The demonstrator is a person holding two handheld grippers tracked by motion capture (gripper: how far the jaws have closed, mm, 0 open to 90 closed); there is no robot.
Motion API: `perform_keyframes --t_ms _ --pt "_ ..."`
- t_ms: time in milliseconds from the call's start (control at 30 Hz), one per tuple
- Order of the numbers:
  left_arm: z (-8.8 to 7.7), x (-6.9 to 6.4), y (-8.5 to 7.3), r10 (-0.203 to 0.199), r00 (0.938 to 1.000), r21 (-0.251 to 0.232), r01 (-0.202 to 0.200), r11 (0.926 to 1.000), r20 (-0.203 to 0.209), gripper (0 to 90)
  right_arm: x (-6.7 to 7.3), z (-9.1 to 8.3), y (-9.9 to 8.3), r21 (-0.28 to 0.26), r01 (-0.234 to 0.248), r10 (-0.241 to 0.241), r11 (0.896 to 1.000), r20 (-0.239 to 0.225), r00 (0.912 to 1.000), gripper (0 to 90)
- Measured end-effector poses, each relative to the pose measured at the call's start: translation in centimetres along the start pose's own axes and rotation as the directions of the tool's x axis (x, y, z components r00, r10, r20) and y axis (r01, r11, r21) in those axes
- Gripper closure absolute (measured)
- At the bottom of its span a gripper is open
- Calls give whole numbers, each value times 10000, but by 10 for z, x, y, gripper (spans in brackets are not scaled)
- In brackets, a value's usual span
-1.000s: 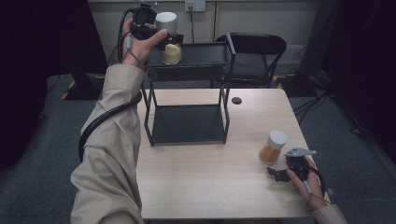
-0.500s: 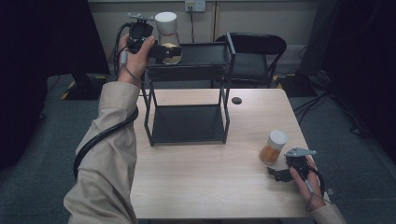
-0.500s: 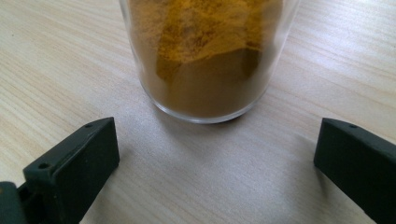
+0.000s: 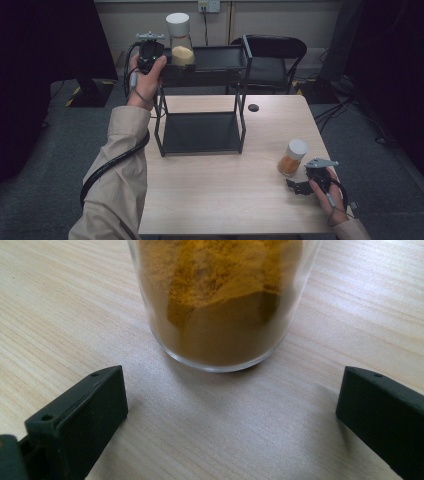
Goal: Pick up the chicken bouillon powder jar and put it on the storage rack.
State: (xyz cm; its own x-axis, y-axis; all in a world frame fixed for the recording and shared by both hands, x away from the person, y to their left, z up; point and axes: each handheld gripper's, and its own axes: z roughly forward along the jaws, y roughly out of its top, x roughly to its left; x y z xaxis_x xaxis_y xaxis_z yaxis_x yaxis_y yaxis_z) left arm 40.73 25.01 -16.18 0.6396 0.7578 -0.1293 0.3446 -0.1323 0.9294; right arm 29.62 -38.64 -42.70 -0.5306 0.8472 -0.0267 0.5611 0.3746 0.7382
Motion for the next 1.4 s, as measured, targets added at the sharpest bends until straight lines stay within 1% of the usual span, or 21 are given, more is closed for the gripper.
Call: perform_keyframes --t_ms 100,367,567,733,1067,1200,1400 --pt "1 -2 -6 -24 9999 -14 24 10000 142 8 0 0 0 2 0 0 10000 1 10000 0" --pt "4 -12 -19 90 9994 12 -90 10000 330 8 0 0 0 -2 2 -2 10000 1 10000 0" --pt "7 -16 -27 211 9985 4 -212 9998 506 8 0 0 0 0 0 0 10000 1 10000 0" --pt "8 -19 -35 235 9983 82 -240 9997 537 8 0 0 0 -2 4 -4 10000 2 10000 0" --pt "14 -22 -50 326 9965 161 -339 9993 767 8 0 0 0 -5 -2 2 10000 4 10000 0" --pt "16 -24 -58 243 9962 82 -251 9997 842 8 0 0 0 -9 2 -2 10000 3 10000 0" --pt "20 -26 -71 161 9958 140 -174 9998 896 8 0 0 0 -9 -1 1 10000 3 10000 0"
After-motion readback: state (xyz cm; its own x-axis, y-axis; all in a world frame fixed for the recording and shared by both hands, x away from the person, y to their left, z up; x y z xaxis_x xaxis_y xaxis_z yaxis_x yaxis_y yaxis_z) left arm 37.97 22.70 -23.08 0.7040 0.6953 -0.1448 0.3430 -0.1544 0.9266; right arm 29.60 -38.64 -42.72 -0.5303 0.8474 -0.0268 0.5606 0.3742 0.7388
